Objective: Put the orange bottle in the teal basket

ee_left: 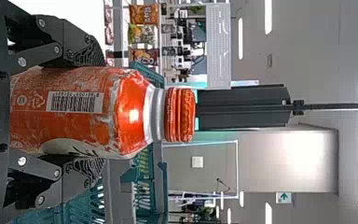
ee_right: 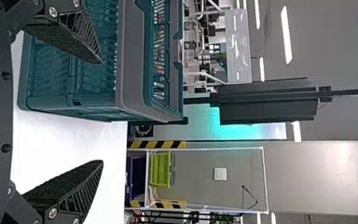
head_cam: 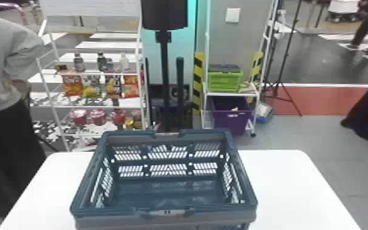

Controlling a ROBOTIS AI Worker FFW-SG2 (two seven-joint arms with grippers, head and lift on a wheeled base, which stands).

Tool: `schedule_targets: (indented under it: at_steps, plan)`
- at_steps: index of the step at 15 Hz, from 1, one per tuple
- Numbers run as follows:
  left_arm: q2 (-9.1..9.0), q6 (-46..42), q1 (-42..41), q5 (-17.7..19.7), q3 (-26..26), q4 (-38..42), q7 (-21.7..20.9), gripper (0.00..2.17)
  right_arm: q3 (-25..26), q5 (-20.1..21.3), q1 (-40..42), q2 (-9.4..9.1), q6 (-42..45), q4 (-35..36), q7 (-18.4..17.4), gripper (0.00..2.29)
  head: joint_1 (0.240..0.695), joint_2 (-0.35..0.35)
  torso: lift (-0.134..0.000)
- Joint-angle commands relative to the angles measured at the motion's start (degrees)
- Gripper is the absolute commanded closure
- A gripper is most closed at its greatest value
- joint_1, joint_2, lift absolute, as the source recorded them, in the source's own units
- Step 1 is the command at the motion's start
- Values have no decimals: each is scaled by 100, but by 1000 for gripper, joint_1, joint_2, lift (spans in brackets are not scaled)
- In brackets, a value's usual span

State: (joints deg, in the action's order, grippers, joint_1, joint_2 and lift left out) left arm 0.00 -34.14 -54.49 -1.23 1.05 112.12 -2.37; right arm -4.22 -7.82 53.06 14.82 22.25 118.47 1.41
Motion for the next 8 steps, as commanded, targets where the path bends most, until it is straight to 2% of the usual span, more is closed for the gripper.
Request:
schedule_targets:
  at_steps: [1, 5, 8]
  plan:
    - [-15, 0, -9, -9, 0, 11, 0, 583, 0, 0, 12, 3, 12, 1, 0, 130, 499, 0, 0]
    - [-15, 70, -61, 9, 9, 301, 0, 583, 9, 0, 12, 3, -6, -17, 0, 130, 499, 0, 0]
    - [-15, 527, -70, 70, 106, 969, -35, 586, 18, 0, 3, -14, 12, -34, 0, 130, 499, 0, 0]
